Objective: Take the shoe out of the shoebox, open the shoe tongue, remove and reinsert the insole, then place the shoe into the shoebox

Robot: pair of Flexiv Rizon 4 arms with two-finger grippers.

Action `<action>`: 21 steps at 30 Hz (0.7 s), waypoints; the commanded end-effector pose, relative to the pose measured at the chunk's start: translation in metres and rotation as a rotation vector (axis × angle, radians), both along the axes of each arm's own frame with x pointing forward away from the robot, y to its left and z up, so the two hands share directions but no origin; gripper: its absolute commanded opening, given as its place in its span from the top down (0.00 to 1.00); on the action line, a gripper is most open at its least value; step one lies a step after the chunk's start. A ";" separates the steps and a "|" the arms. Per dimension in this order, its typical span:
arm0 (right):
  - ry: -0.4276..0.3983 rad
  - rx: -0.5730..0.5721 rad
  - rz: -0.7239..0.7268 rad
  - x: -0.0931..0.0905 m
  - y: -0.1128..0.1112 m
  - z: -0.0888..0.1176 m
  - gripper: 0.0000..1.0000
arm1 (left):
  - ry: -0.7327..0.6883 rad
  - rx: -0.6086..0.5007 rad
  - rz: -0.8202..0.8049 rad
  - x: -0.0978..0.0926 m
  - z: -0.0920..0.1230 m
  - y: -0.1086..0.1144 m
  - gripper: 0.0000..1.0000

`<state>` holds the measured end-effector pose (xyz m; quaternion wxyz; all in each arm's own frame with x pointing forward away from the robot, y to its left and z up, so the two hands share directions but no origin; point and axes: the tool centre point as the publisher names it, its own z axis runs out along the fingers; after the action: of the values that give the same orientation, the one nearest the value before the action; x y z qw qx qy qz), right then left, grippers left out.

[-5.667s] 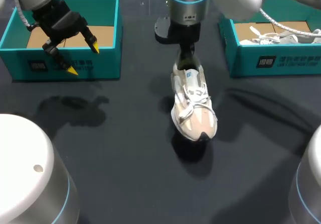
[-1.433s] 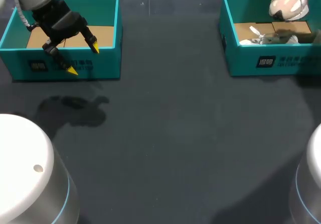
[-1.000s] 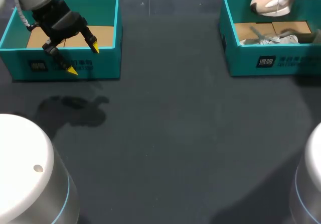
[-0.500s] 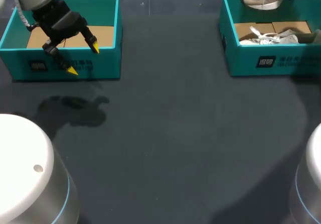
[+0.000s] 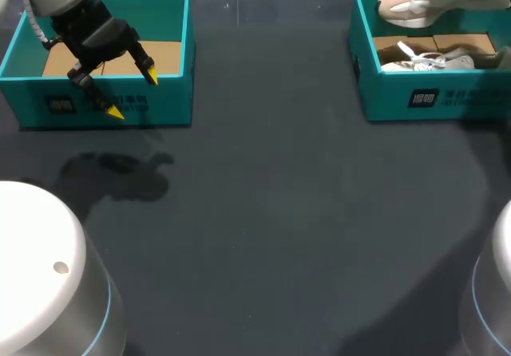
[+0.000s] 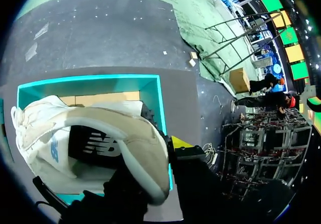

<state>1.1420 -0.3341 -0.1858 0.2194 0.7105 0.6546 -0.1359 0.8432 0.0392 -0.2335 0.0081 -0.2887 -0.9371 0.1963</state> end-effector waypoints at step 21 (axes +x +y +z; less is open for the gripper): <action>-0.012 0.072 -0.024 0.012 -0.007 -0.046 1.00 | -0.001 0.002 -0.001 0.000 0.000 0.000 0.00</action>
<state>1.1502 -0.3396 -0.2297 0.1982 0.7261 0.6491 -0.1103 0.8432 0.0391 -0.2335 0.0081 -0.2887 -0.9371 0.1963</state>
